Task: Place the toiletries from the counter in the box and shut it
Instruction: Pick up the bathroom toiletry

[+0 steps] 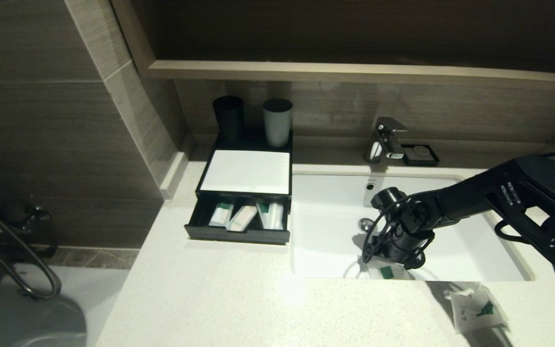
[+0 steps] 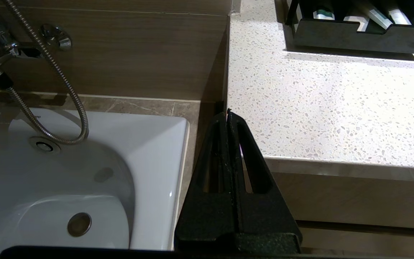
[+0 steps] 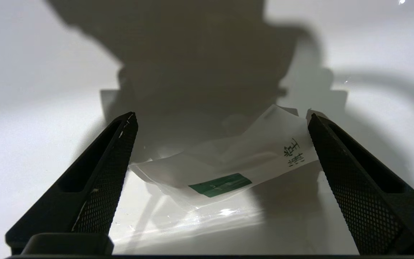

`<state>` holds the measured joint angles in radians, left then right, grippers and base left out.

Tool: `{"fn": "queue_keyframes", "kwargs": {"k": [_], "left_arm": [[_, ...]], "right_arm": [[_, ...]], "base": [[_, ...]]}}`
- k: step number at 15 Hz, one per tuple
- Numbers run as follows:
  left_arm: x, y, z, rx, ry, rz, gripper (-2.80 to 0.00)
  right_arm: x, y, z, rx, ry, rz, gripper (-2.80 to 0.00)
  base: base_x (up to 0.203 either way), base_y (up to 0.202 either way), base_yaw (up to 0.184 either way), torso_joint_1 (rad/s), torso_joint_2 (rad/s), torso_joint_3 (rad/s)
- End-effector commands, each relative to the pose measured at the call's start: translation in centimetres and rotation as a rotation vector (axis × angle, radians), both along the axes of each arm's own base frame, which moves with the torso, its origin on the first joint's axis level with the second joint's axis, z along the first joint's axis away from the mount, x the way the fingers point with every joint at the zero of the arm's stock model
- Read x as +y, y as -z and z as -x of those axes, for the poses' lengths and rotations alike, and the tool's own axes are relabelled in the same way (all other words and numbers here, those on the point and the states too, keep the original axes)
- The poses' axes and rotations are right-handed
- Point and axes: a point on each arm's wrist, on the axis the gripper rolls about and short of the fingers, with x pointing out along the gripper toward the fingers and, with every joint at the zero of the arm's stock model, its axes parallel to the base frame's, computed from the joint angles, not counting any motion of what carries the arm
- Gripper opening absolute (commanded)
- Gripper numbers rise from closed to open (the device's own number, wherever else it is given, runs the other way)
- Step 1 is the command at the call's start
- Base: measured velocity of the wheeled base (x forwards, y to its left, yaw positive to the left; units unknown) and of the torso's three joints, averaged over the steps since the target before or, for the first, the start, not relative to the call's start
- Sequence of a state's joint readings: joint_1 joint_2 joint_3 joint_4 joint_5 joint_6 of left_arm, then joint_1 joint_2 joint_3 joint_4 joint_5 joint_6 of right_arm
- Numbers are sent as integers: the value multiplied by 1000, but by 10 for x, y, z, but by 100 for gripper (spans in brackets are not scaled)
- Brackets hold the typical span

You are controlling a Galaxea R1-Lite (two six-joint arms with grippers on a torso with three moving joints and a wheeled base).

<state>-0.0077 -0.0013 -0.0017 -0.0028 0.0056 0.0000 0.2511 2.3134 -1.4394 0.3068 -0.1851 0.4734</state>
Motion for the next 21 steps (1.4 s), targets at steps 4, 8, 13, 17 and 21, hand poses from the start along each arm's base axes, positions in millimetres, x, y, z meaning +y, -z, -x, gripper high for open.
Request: {"fn": "queue_keyframes", "kwargs": {"k": [4, 8, 13, 17, 21], "left_arm": [[0, 0, 0, 0, -1, 0, -280], [0, 0, 0, 0, -1, 0, -280], [0, 0, 0, 1, -1, 0, -280], [0, 0, 0, 0, -1, 0, -280], [0, 0, 0, 0, 0, 0, -280]], "right_arm": [[-2, 10, 9, 45, 22, 1, 0], [-2, 14, 13, 63, 25, 5, 0], [-3, 16, 14, 70, 35, 7, 0], [-3, 13, 14, 62, 45, -2, -280], [-2, 0, 13, 25, 43, -11, -280]], "base": [[0, 0, 0, 0, 0, 0], [0, 0, 0, 0, 0, 0], [0, 0, 0, 0, 0, 0], [0, 0, 0, 0, 0, 0], [0, 0, 0, 0, 0, 0]]}}
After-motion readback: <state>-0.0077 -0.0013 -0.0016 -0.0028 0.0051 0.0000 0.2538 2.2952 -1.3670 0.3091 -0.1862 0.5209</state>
